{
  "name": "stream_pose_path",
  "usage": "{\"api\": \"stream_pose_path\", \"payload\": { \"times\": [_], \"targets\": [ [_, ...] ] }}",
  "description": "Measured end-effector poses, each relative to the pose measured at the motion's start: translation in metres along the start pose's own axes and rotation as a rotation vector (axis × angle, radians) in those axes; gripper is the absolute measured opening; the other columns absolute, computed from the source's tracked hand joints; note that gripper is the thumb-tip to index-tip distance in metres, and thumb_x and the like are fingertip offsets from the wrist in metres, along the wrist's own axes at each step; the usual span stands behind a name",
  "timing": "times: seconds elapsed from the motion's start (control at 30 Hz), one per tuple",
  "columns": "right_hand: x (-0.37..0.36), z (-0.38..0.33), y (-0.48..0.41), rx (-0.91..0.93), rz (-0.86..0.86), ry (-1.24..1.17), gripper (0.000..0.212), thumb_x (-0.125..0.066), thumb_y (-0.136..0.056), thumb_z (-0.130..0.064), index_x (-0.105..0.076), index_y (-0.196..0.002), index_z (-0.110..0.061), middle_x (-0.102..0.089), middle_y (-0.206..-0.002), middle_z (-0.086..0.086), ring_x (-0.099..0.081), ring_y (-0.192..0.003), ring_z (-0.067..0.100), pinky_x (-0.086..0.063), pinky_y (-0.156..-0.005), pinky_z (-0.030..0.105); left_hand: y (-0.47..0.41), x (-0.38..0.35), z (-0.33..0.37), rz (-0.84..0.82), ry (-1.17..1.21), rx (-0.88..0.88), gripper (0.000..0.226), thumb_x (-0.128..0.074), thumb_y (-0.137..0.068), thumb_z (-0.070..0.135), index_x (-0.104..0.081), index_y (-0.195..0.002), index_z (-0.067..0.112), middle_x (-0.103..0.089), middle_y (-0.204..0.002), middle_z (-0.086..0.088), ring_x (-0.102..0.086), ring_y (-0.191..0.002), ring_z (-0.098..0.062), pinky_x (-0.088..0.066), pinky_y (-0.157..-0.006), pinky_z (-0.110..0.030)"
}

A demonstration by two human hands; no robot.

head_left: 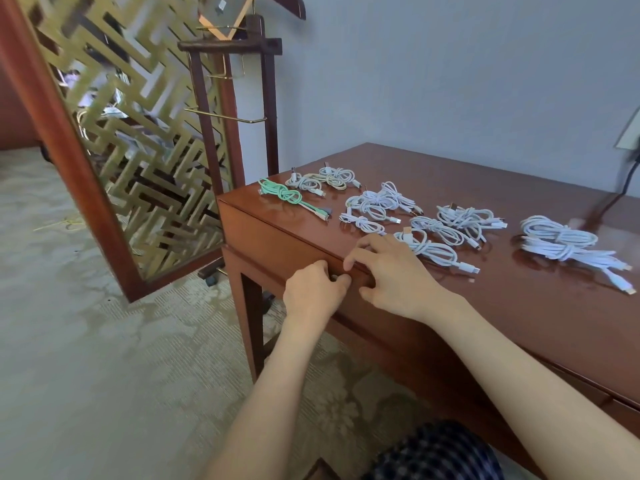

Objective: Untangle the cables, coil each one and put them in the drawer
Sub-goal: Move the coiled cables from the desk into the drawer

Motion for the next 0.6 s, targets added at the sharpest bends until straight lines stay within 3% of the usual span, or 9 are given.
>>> {"api": "stream_pose_path", "payload": {
  "times": [0.17,0.3,0.6],
  "targets": [
    [0.0011,0.0003,0.0003,0.008,-0.019,0.017,0.039,-0.061,-0.078,-0.015,-0.054,-0.115,-0.025,-0.041,-0.126,0.000,-0.035,-0.118,0.020,-0.023,-0.095,0.028,-0.0030,0.0009,-0.0024,-0.018,-0.004,-0.023,0.035,-0.052,-0.086,0.043,-0.038,-0.063,0.021,-0.062,-0.089,-0.005,-0.056,-0.092,-0.028,-0.036,-0.070,-0.028],
    [0.0018,0.0009,0.0004,0.013,-0.036,0.019,0.040,-0.060,-0.079,-0.015,-0.053,-0.117,-0.026,-0.038,-0.128,0.000,-0.032,-0.120,0.019,-0.022,-0.094,0.027,-0.0032,0.0000,-0.0030,-0.023,0.009,-0.019,0.035,-0.052,-0.086,0.041,-0.037,-0.063,0.019,-0.051,-0.072,0.003,-0.050,-0.080,-0.024,-0.033,-0.066,-0.028],
    [0.0017,0.0000,0.0007,0.046,-0.055,-0.034,0.041,-0.061,-0.077,-0.015,-0.053,-0.116,-0.028,-0.039,-0.126,-0.002,-0.033,-0.117,0.020,-0.021,-0.093,0.030,0.0028,0.0028,-0.0077,0.000,0.020,-0.009,0.036,-0.055,-0.085,0.041,-0.038,-0.063,0.018,-0.049,-0.066,0.005,-0.049,-0.075,-0.021,-0.031,-0.063,-0.028]
  ]
}}
Point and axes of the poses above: each hand's wrist, its own y-axis away from the middle knuckle, its own x-axis out of the back of the hand, z = x × y, the point moved 3 cm from there along -y, towards the middle knuckle
